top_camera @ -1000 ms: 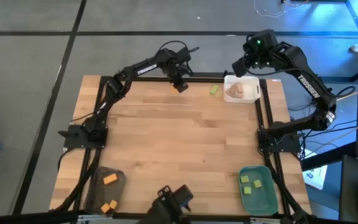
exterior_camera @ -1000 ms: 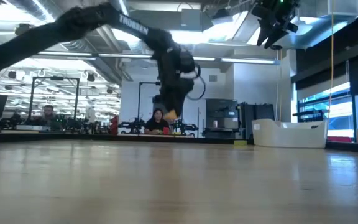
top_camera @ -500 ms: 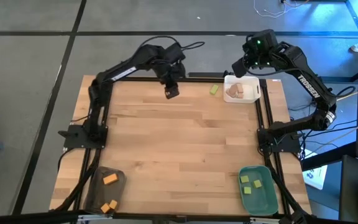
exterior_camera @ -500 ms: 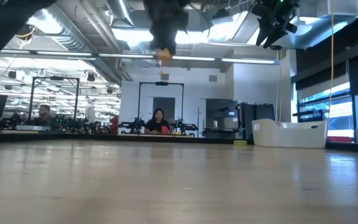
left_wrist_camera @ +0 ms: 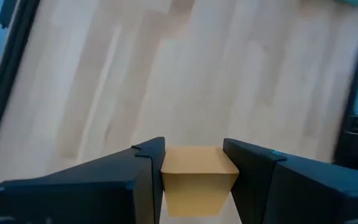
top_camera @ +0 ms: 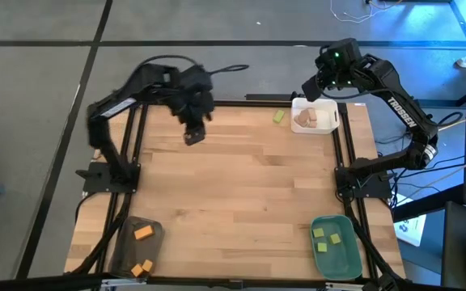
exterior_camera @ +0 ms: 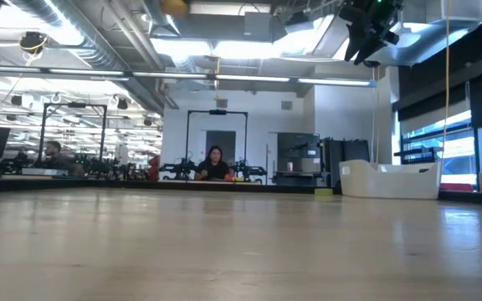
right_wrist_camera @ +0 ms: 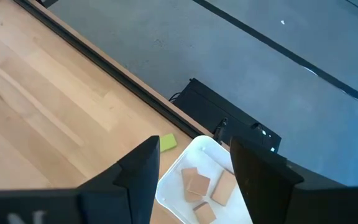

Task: Sort & place blocks by color
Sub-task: Put the yellow block into the black bin

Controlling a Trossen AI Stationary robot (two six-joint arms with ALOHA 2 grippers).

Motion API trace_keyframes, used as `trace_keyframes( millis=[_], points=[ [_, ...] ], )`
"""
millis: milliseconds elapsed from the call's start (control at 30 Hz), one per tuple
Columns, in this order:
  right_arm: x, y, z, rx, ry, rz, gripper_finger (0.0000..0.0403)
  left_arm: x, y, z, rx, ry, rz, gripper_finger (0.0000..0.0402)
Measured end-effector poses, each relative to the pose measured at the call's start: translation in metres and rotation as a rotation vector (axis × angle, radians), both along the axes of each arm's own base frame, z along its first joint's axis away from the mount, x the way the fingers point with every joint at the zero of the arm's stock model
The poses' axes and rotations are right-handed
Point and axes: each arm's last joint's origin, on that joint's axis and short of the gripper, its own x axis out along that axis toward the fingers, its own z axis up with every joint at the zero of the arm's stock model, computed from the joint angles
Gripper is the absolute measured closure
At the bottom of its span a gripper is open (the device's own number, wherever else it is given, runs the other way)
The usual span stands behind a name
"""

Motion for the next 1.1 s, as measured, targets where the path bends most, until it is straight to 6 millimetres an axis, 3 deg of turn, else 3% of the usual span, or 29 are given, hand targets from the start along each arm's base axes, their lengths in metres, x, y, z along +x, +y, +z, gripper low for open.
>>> trace_keyframes(
  millis=[100,233,633,767,1100],
  points=[
    [0.000,0.000,0.000,-0.001,0.001,0.001,0.0207,-0.024,-0.020,0.006,-0.023,-0.015,0.060,0.0294],
    [0.001,0.001,0.000,-0.005,0.011,0.064,0.0207,-0.058,-0.046,0.000,-0.072,0.012,0.162,0.0294],
    [0.022,0.027,0.003,0.061,-0.205,0.818,0.0207,-0.137,-0.117,-0.051,-0.392,0.194,0.287,0.0294],
    [0.028,0.035,0.004,0.069,-0.245,0.924,0.0207,-0.145,-0.136,-0.070,-0.500,0.293,0.293,0.0294],
    [0.033,0.041,0.005,0.061,-0.251,0.963,0.0207,-0.134,-0.202,-0.134,-0.733,0.375,0.164,0.0294]
  ],
)
